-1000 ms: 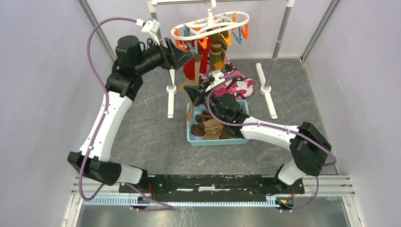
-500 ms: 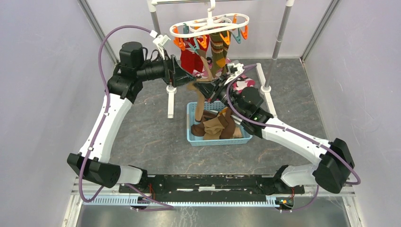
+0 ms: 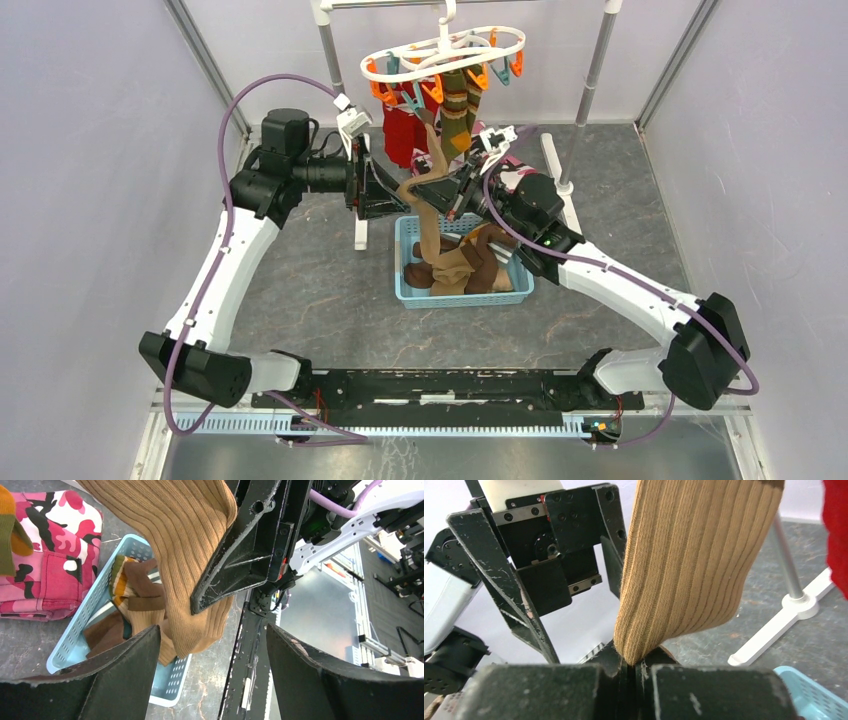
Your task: Remove the socks clipped to the hanger
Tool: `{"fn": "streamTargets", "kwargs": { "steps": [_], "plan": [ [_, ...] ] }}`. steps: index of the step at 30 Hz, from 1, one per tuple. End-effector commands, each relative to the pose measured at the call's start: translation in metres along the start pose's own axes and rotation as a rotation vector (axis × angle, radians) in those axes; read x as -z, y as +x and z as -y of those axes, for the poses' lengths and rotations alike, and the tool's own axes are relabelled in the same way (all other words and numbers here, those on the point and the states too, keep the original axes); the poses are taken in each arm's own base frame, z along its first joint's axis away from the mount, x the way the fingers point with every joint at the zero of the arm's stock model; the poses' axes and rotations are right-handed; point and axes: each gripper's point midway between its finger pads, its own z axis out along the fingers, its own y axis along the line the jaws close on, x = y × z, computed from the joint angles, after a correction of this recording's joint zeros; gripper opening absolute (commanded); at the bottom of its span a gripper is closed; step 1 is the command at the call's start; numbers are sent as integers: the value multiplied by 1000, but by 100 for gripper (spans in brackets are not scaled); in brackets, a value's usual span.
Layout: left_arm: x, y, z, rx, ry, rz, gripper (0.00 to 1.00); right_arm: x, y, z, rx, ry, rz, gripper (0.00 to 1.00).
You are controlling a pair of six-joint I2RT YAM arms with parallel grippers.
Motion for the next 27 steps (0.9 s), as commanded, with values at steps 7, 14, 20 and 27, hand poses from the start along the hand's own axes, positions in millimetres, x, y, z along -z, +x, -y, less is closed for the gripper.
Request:
{"fn": "streamTargets", "kwargs": {
  "steps": [7, 14, 20, 27],
  "plan": [
    [0, 10, -3, -124, 36, -18, 66, -5, -9, -33, -79, -146, -13, 1],
    [2, 29, -1, -154, 58, -60, 54, -6, -18, -36, -110, -162, 9, 3],
    [1, 27, -2, -174, 65, -56, 42, -10, -17, -43, -158, -212, 2, 4],
    [-2, 13, -4, -177, 53, -15, 16, -12, -12, -37, -161, -190, -21, 22]
  ]
}}
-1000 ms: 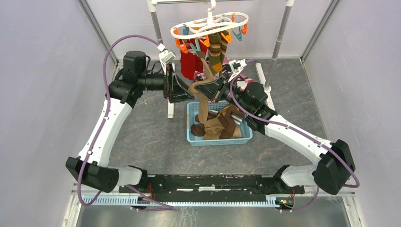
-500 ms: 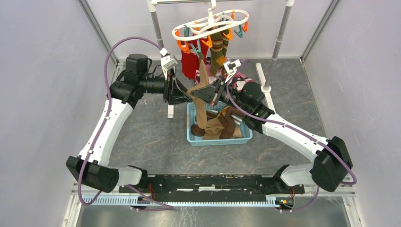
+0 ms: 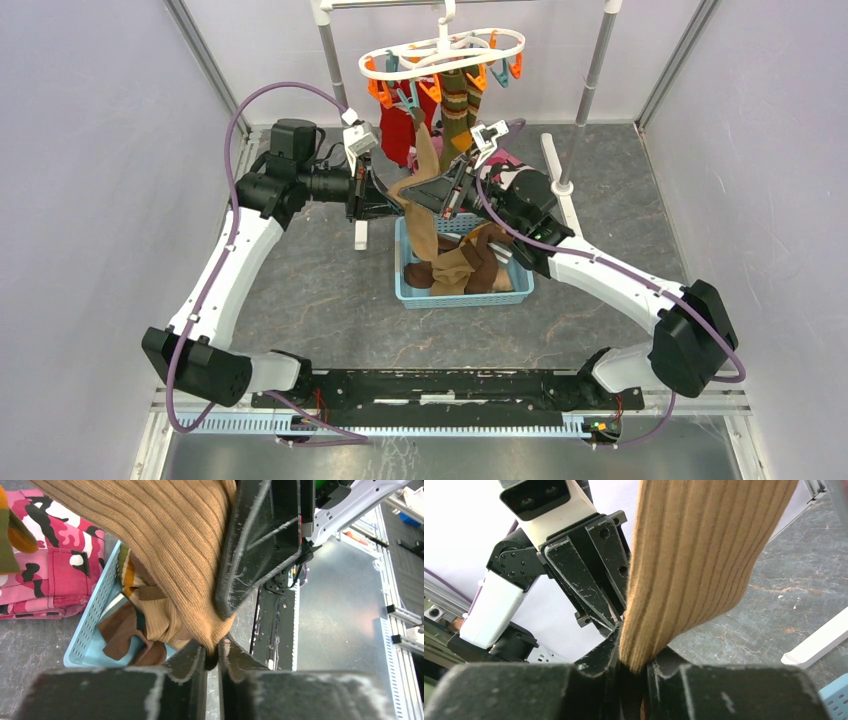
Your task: Remove the socks clipped to the hanger
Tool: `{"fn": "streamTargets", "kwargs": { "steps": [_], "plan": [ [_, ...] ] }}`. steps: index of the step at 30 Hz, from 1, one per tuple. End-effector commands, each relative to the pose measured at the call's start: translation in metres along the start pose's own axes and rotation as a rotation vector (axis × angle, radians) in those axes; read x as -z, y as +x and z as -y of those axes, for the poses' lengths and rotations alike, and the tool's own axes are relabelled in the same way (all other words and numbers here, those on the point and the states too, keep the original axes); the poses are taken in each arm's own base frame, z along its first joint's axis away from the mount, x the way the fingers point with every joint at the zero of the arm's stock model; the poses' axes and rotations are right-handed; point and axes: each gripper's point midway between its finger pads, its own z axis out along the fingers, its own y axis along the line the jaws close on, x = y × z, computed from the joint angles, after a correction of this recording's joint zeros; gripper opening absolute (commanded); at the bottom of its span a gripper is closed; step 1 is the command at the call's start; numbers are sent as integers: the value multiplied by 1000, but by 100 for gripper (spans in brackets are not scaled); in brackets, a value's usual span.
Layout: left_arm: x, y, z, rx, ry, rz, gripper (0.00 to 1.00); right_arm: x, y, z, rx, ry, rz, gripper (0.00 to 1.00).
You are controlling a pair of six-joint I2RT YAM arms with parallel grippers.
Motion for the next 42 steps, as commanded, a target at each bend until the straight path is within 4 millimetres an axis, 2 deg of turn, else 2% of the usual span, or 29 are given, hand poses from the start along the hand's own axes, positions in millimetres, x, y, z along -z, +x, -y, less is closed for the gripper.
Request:
{"fn": "streamTargets", "kwargs": {
  "steps": [1, 2, 3, 5, 10, 14, 17, 20, 25, 29, 36, 42],
  "plan": [
    [1, -20, 4, -71, 19, 56, 9, -4, -20, -22, 41, -59, 36, 30],
    [1, -20, 5, -73, 19, 56, 3, -4, -22, -16, 55, -24, 44, 43],
    [0, -19, 5, -73, 20, 55, 2, -4, -26, -10, 87, 23, 56, 55],
    [-2, -16, 8, -71, 28, 50, 2, -4, -45, 4, 177, 148, 107, 72],
    [-9, -11, 17, -76, 32, 32, 2, -13, -96, 16, 373, 349, 212, 90],
    [-10, -14, 23, -75, 38, 33, 2, -28, -120, 8, 468, 342, 249, 90],
    [-10, -16, 27, -71, 41, 35, 2, -39, -134, 4, 538, 334, 265, 87],
    [-8, -18, 32, -77, 43, 41, 2, -49, -143, 5, 584, 335, 256, 84],
    [-7, -20, 40, -67, 57, 46, 2, -59, -145, 15, 625, 337, 210, 78],
    [-4, -19, 45, -65, 57, 44, 2, -52, -140, 24, 654, 370, 177, 77],
    [-2, -18, 52, -61, 63, 42, 2, -54, -135, 25, 649, 356, 143, 80],
    [-3, -18, 53, -60, 62, 40, 2, -69, -142, 13, 598, 282, 196, 78]
  ]
}}
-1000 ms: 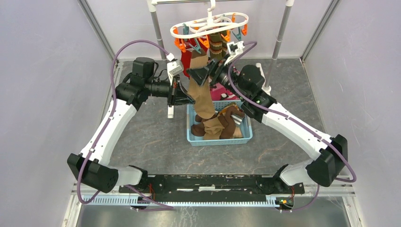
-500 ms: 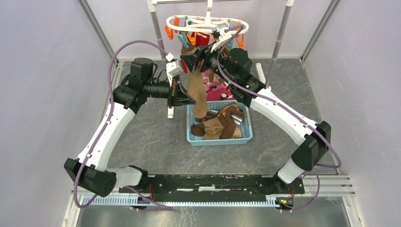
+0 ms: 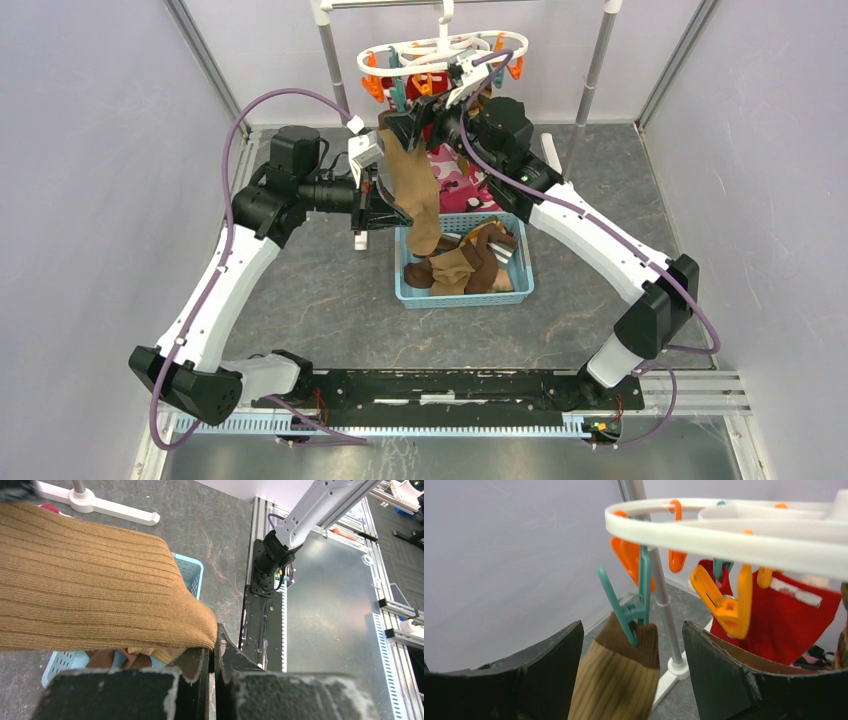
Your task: Remove the socks clipped to the hanger
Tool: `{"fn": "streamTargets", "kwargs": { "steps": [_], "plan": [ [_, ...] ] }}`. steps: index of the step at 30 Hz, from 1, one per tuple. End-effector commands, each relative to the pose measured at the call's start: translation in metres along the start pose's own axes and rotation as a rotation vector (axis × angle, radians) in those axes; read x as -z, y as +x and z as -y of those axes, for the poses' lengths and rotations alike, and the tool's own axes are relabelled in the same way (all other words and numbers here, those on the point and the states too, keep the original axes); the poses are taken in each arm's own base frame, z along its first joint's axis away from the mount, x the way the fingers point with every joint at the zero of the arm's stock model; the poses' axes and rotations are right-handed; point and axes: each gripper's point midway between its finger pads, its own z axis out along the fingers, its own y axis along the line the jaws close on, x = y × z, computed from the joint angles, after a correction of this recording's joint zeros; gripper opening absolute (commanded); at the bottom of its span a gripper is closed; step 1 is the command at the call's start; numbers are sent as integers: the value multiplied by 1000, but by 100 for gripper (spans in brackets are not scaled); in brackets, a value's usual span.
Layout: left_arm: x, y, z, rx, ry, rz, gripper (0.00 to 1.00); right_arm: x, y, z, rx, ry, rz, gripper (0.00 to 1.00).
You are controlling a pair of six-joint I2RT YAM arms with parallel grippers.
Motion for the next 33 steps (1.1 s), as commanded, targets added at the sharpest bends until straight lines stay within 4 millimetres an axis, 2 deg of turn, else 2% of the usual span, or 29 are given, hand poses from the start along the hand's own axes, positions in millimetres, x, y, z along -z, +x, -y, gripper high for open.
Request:
{"fn": "streamTargets", "kwargs": {
  "steps": [1, 10, 16, 22, 31, 33],
  "plan": [
    [2, -8, 13, 2, 21, 15, 2, -10, -44, -16, -41, -60, 125, 77],
    [-3, -11, 19, 1, 34, 9, 2, -24, -53, -8, -105, -47, 187, 65],
    [-4, -11, 18, -1, 33, 7, 2, -13, -63, -3, -135, -84, 217, 57],
    [-5, -11, 17, 0, 32, 5, 2, 2, -72, -8, -162, -157, 230, 51],
    [-6, -13, 16, -1, 24, 4, 2, 1, -68, -10, -199, -194, 206, 39],
    [-7, -13, 15, -4, 21, 4, 2, 2, -69, -12, -203, -202, 206, 33]
  ]
}}
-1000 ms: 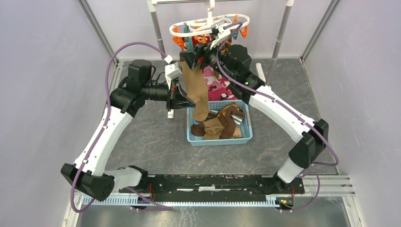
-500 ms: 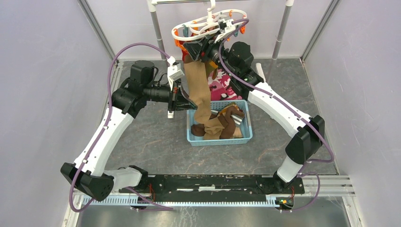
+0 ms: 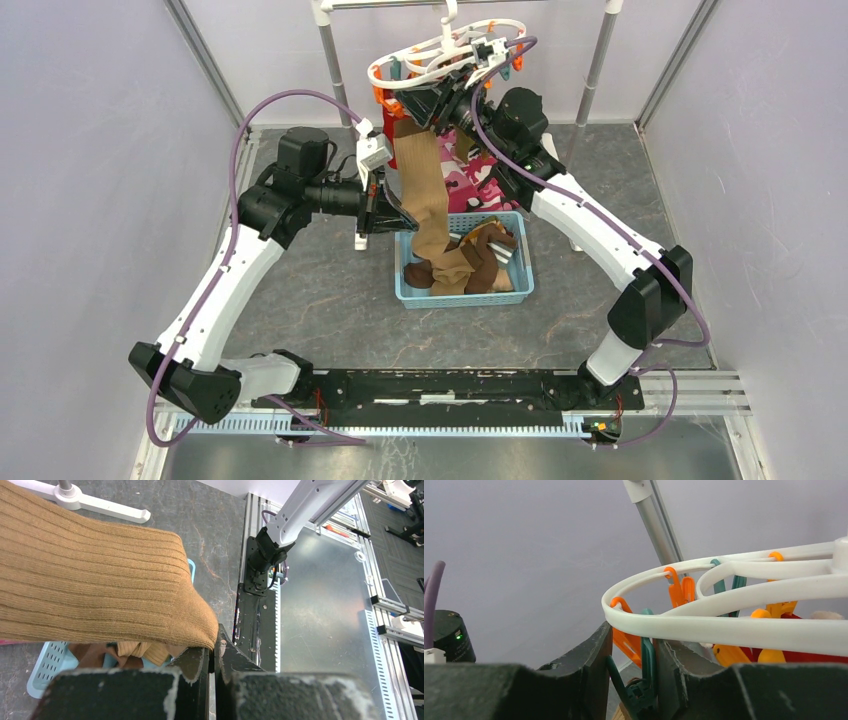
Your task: Remove the socks clipped to the hanger
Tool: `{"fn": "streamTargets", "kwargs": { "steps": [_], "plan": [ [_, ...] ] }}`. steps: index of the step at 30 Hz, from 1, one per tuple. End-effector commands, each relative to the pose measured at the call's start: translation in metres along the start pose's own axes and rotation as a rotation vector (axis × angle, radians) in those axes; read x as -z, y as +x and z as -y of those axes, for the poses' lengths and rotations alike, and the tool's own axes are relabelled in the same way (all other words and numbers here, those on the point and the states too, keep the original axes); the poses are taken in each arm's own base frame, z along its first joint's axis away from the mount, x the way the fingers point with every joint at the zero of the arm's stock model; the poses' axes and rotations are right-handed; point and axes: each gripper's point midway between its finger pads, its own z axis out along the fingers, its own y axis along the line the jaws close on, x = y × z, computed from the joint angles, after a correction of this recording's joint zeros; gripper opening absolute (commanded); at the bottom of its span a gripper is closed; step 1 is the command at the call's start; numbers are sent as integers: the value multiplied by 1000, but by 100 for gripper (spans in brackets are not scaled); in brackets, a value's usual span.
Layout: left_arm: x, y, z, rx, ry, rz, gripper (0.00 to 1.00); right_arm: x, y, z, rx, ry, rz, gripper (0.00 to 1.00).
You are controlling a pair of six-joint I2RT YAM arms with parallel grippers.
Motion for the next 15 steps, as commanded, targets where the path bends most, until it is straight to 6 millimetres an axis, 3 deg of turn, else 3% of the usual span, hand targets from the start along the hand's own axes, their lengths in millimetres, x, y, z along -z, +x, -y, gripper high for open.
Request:
{"fn": "streamTargets", "kwargs": {
  "steps": [1, 3, 6, 11, 15],
  "plan": [
    [2, -15, 3, -13, -13, 25, 2, 6, -31, -23, -5, -76, 66, 28],
    [0, -14, 2, -14, -15, 30, 2, 6, -33, -23, -10, -76, 67, 16],
    [-5, -13, -1, -6, -8, 27, 2, 7, -37, -22, -17, -77, 65, 8],
    [-22, -8, -8, -6, 1, 3, 2, 10, -46, -18, -16, -70, 58, 0],
    [-36, -1, -18, -1, 5, -24, 2, 13, -49, -15, -8, -61, 49, 0]
  ]
}}
